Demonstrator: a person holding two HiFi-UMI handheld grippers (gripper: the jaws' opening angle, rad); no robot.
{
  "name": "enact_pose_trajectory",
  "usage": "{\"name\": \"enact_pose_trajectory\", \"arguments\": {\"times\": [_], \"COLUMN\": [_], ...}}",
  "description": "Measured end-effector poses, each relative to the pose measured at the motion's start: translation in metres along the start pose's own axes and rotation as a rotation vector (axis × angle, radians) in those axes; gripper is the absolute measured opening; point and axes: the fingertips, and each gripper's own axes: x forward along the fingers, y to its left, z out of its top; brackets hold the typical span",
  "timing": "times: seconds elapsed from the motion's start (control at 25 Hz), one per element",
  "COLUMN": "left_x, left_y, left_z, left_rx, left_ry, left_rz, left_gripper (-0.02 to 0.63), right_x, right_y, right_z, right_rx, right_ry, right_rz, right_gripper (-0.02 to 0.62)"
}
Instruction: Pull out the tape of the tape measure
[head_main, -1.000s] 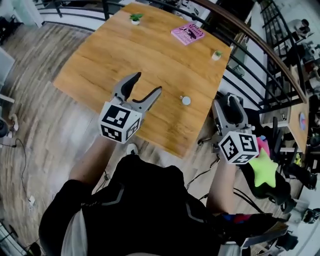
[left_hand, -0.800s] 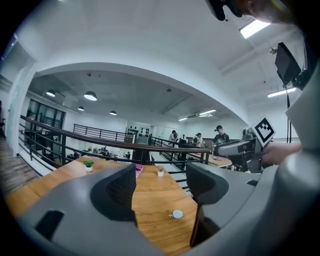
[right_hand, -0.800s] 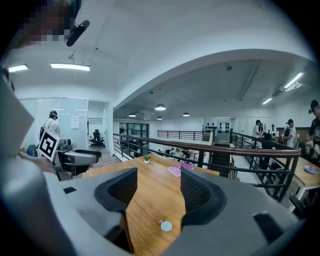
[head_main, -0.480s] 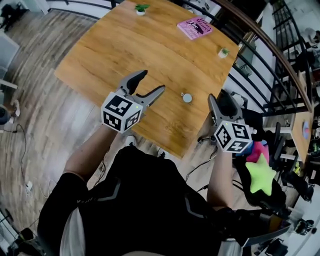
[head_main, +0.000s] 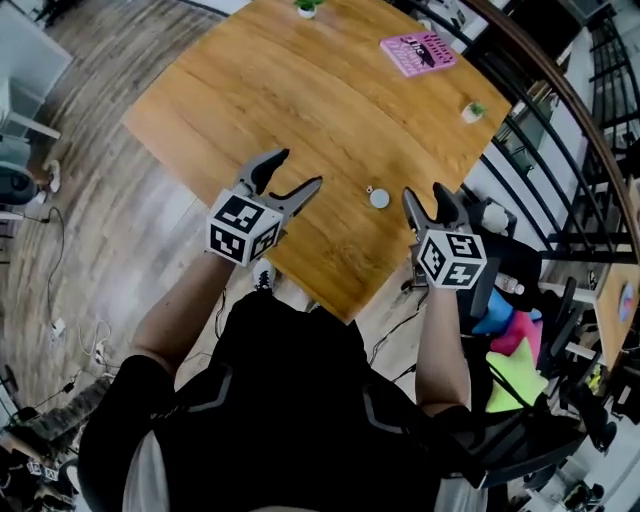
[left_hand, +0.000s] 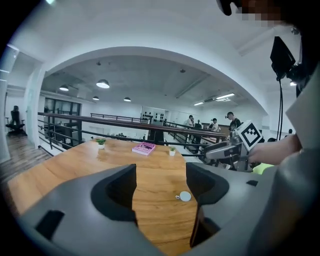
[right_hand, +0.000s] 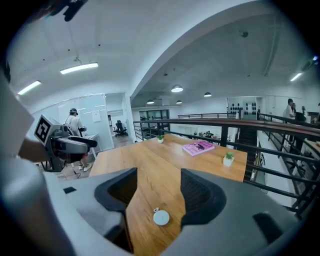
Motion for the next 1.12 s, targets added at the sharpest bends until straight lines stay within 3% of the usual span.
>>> {"name": "enact_pose_trajectory", "arguments": {"times": [0.24, 0.36, 0.48, 0.8, 1.12], "left_x": [0.012, 0.015, 0.014, 0.018, 0.010], "left_y": [-0.004, -0.004, -0.003, -0.001, 0.006], "left_z": [-0.035, -0.046, -0.053, -0.095, -0.104], "left_rx": [-0.013, -0.029, -0.026, -0.055, -0.083], "left_ry": [0.063, 0.064, 0.052, 0.133, 0.132], "left_rz": [0.028, 0.047, 0.063, 0.066, 0.083], "left_gripper": [0.322, 0.322, 0.322, 0.322, 0.322], "right_x": [0.035, 0.053, 0.072, 0.108, 0.119], "right_y": [-0.002, 0.000, 0.000, 0.007, 0.003], "right_z": [-0.049, -0.077, -0.104, -0.169, -0.193], "right_rx": [0.009, -0.035, -0.071, -0.133, -0.156], "right_ry": [0.076, 0.133, 0.184, 0.337, 0.388], "right_rz": [0.084, 0.115, 0.121, 0.145, 0.126], "right_gripper": [0.284, 0.295, 0.282, 0.307, 0.281]}}
